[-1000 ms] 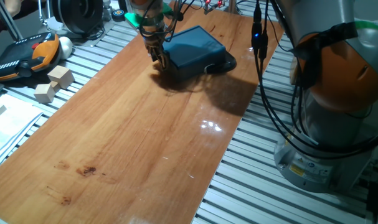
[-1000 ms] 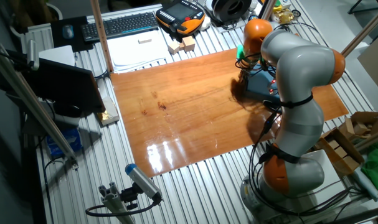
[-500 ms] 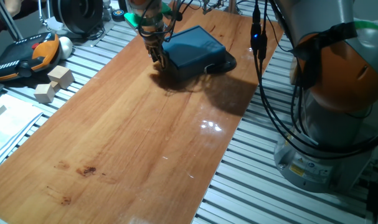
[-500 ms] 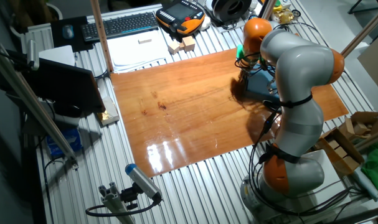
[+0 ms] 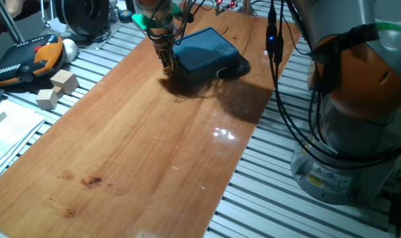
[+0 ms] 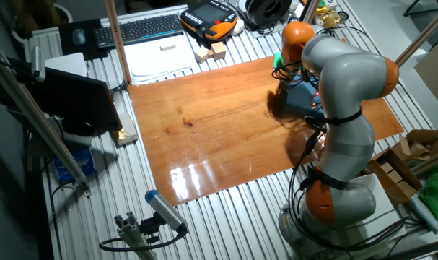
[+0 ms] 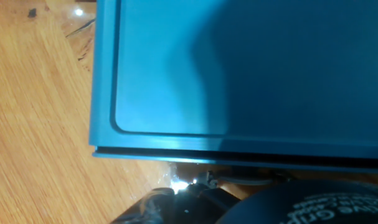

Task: Grasp the handle and close the drawer

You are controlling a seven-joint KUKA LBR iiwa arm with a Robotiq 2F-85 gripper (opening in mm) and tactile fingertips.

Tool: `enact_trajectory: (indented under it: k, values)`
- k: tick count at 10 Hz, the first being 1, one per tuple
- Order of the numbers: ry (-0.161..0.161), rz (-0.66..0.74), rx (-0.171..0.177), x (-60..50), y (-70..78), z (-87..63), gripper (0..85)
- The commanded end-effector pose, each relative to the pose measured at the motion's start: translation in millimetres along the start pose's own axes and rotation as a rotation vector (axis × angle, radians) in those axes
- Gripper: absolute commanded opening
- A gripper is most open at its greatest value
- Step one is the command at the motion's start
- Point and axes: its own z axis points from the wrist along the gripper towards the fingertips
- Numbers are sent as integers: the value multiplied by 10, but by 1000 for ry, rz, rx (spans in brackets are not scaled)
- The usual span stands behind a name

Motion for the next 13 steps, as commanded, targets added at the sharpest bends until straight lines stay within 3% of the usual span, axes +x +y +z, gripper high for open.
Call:
enact_trajectory:
  k: [1,5,7,8,10,13]
  values:
    - [0,0,0,-3,-1,0,423]
    - [-2,2,1,-5,-5,4,420]
    - [-1,0,-1,-6,-7,6,313]
    - [1,0,-5,-6,-8,8,307]
    - [13,7,-10,-1,-6,10,433]
    - [19,41,-5,-1,3,15,713]
